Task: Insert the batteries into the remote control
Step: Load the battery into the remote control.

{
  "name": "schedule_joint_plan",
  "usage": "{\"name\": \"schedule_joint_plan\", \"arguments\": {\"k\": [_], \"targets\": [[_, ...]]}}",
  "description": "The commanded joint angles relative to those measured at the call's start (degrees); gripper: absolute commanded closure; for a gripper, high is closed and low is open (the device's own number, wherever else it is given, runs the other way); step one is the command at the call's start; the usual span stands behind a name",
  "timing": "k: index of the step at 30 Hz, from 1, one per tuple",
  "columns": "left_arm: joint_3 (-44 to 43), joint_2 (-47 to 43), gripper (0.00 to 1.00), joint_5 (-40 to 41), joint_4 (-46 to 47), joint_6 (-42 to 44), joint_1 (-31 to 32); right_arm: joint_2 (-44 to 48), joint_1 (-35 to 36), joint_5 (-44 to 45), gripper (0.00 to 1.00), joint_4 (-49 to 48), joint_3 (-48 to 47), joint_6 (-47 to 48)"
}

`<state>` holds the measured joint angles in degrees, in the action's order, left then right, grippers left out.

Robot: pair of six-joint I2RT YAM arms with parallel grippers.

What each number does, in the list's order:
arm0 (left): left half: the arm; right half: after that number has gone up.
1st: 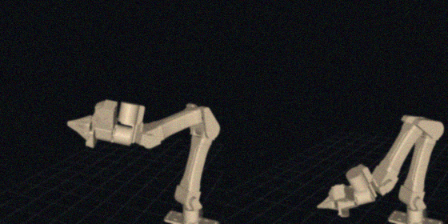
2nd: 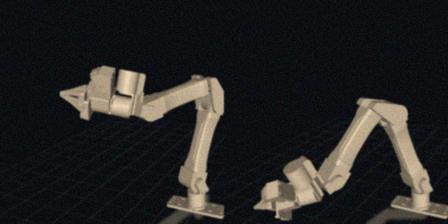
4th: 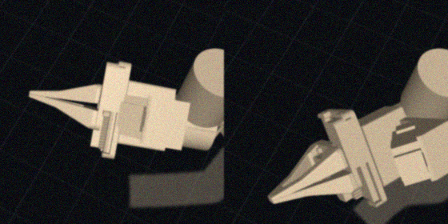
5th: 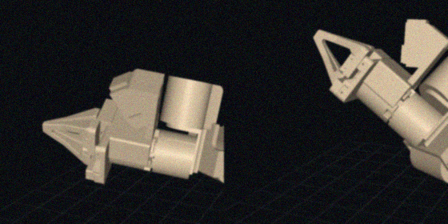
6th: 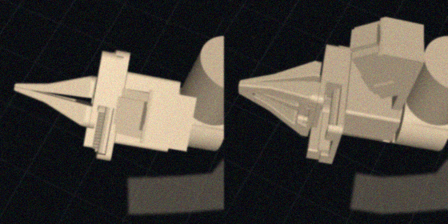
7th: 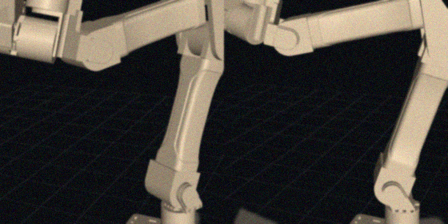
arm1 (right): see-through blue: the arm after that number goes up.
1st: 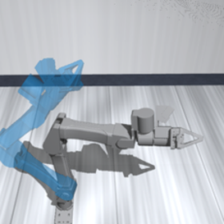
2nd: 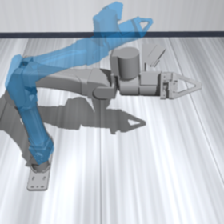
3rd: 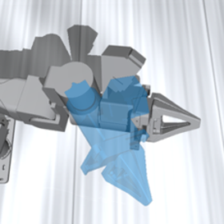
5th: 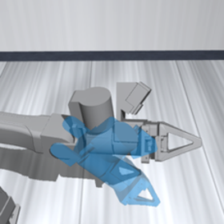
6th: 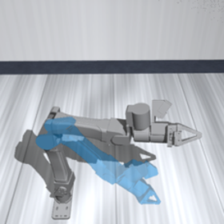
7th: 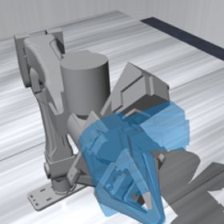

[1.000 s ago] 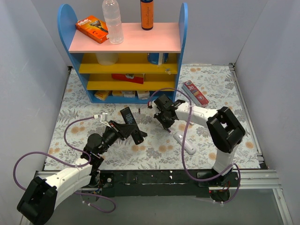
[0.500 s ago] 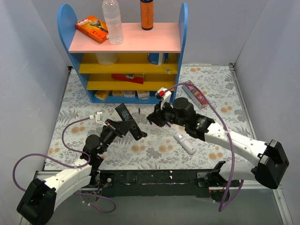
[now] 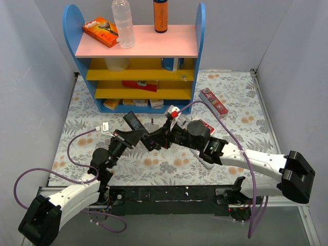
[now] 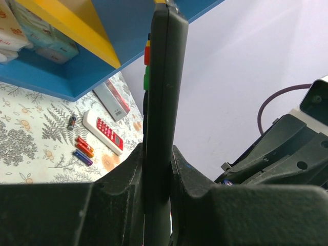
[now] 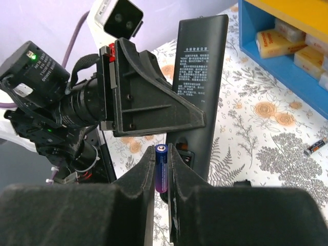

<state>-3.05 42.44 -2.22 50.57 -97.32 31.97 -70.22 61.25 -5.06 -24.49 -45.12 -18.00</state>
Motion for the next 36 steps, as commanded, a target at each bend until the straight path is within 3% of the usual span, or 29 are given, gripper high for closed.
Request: {"name": "schedule_joint_plan", "arguments": {"k": [1, 31, 36], "targets": [[3.22, -0.60, 1.00, 0.29, 3.75, -1.56, -0.41, 0.34, 0.97, 2.07, 0.99, -7.41, 0.82, 0.60], [1.99, -0.69, 1.00, -0.86, 8.58, -3.49, -0.41, -3.52, 3.26, 3.48, 0.98, -5.14, 0.57, 2.44], [2.17, -0.77, 1.00, -1.21, 9.55, -3.23, -0.41, -3.61, 3.34, 4.27, 0.91, -4.16, 0.12, 2.79]]}}
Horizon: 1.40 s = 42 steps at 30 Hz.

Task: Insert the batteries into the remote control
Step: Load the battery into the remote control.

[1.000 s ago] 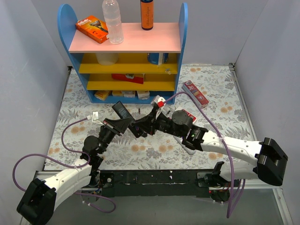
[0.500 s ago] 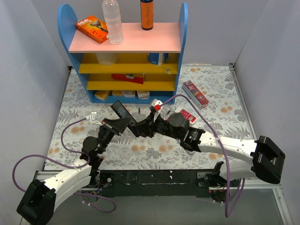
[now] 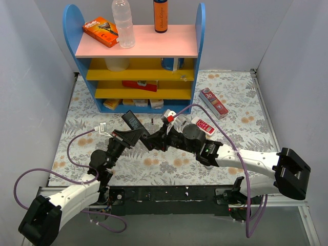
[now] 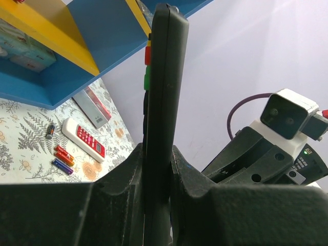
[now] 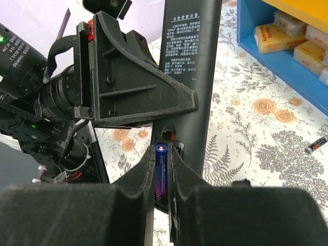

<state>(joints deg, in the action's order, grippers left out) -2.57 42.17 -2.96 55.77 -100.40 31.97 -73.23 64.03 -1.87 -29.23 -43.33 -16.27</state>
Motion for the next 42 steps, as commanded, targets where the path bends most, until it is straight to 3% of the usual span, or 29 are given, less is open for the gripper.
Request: {"name": "schedule_joint_plan", "arguments": {"k": [1, 22, 42], "targets": [[1.69, -0.51, 1.00, -0.55, 4.26, -0.15, -0.33, -0.60, 0.57, 1.60, 0.89, 1.02, -1.67, 1.24], [1.69, 0.45, 1.00, -2.22, 6.81, -0.59, -0.33, 0.11, 0.57, 3.27, 0.73, 1.11, -1.93, 1.77], [1.78, 1.16, 1.00, -4.25, 8.04, -1.20, -0.41, 3.36, 0.57, 6.00, 0.52, 4.01, -3.16, 6.24]]}}
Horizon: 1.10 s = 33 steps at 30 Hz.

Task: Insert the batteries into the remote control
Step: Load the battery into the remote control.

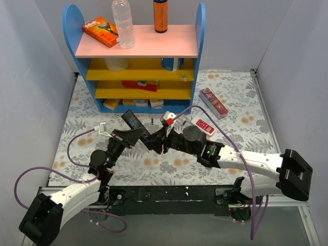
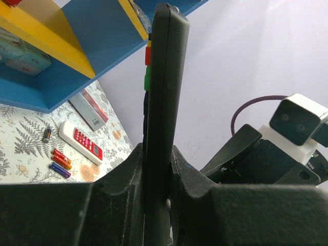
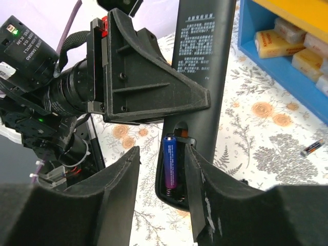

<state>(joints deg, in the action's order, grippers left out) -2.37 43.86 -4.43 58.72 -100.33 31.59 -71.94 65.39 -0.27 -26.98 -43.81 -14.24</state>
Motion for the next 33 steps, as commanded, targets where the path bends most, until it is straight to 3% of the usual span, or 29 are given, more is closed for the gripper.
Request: {"name": "schedule_joint_plan", "arguments": {"k": [1, 5, 12, 22, 26, 30, 33], "targets": [[1.49, -0.44, 1.00, -2.96, 5.09, -1.18, -0.04, 2.50, -0.79, 4.14, 0.51, 2.63, -3.03, 4.92], [1.32, -0.61, 1.00, -4.45, 4.83, -1.00, -0.04, 5.05, -0.79, 0.72, 0.47, 6.40, -6.44, 11.06], [0.44, -1.49, 1.00, -7.00, 3.33, -0.56, 0.05, 5.67, -0.87, -13.33, 0.37, 19.06, -13.83, 26.71], [-2.20, -3.07, 1.00, -9.46, -2.38, 1.02, 0.05, 2.86, -0.87, -20.64, 0.30, 33.04, -19.90, 43.85], [-2.99, -3.43, 1.00, -9.72, -5.18, 1.02, -0.04, 1.81, -0.87, -22.66, 0.36, 35.07, -21.14, 47.63], [-3.96, -3.51, 1.00, -10.43, -6.16, 1.46, -0.04, -0.04, -0.87, -23.54, 0.57, 37.08, -22.98, 49.22], [-4.31, -3.51, 1.00, -10.87, -6.25, 1.55, 0.05, -1.36, -0.87, -23.02, 0.64, 37.79, -23.51, 50.10]]}}
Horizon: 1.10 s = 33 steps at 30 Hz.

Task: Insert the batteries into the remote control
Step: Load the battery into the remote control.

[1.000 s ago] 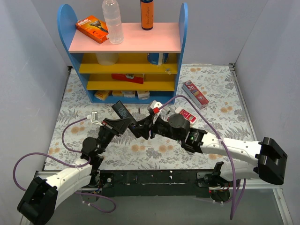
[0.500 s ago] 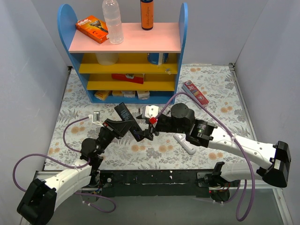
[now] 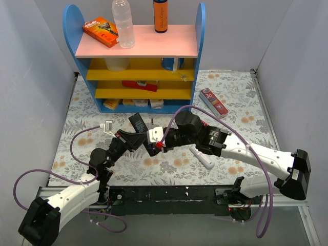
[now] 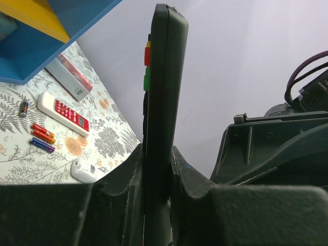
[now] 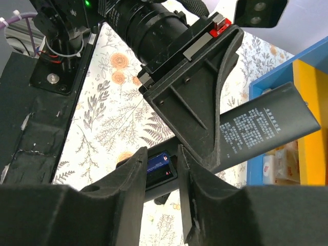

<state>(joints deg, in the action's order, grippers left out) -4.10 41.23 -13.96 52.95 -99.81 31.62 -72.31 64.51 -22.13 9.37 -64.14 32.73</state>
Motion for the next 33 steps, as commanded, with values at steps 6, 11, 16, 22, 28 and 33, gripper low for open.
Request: {"name": "schedule_joint_plan", "arguments": {"k": [6, 11, 16, 22, 28, 33], "targets": [[-2.76, -0.45, 1.00, -1.60, -0.13, 1.11, -0.06, -2.30, 0.00, 0.07, 0.70, 1.53, -3.53, 3.57], [-2.84, -0.10, 1.00, -1.86, 0.66, 0.85, -0.06, -3.54, 0.00, 0.42, 0.71, 1.88, -3.62, 3.66], [-2.84, -0.54, 1.00, -1.78, 0.84, 0.84, -0.06, -4.50, 0.00, 0.60, 0.74, 2.41, -3.54, 3.57], [-1.97, -1.68, 1.00, -0.55, 2.33, 0.14, -0.06, -4.59, -0.09, 0.07, 0.81, 2.42, -2.66, 2.34], [-1.44, -1.51, 1.00, -0.19, 6.10, -1.53, -0.06, -4.06, -0.35, -1.42, 0.82, -0.40, 0.85, -0.03], [-1.09, -1.16, 1.00, -0.55, 9.10, -2.93, -0.06, -4.24, -0.88, -3.35, 0.84, -3.20, 3.31, -2.84]]}}
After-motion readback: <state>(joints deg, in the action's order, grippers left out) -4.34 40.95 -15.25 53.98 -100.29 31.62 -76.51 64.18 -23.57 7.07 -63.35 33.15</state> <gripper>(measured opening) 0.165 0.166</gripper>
